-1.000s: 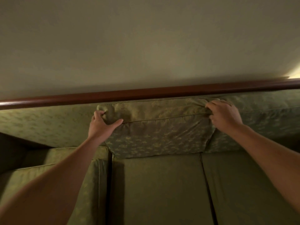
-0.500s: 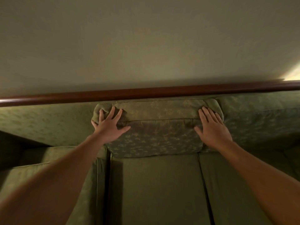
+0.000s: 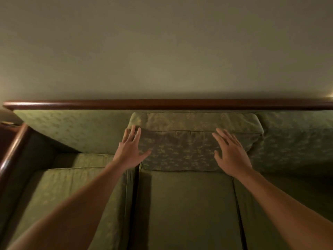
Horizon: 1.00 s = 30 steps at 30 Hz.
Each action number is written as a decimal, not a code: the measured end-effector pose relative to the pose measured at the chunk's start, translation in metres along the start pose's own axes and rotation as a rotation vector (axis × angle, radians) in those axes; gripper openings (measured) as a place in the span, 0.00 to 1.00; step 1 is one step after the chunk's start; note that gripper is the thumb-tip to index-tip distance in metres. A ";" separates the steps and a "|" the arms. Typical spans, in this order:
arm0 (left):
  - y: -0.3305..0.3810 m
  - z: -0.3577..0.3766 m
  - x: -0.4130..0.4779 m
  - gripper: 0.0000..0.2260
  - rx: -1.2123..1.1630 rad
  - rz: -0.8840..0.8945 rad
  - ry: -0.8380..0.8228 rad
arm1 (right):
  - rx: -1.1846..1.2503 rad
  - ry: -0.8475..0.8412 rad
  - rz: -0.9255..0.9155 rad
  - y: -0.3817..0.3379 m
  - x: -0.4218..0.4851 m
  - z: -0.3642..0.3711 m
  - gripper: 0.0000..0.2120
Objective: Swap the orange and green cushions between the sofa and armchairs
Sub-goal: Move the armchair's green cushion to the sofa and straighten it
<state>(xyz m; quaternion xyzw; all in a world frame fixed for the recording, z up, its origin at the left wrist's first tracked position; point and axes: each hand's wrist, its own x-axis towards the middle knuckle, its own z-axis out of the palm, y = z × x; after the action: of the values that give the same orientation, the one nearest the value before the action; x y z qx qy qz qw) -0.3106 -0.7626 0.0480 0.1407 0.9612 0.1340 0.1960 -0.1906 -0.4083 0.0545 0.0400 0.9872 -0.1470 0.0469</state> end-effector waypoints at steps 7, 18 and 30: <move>-0.115 0.009 -0.107 0.44 -0.218 -0.336 -0.009 | 0.062 -0.128 -0.162 -0.123 -0.026 0.055 0.29; -0.374 0.051 -0.245 0.41 -0.212 -0.496 -0.142 | 0.014 -0.511 -0.063 -0.345 -0.087 0.209 0.33; -0.513 0.151 -0.324 0.39 -0.185 -0.615 -0.225 | 0.056 -0.691 0.218 -0.414 -0.168 0.354 0.36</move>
<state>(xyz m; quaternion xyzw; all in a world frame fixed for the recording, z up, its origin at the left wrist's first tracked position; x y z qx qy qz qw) -0.0736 -1.3105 -0.1365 -0.1602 0.9147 0.1387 0.3441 -0.0334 -0.9180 -0.1466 0.0942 0.8986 -0.1731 0.3921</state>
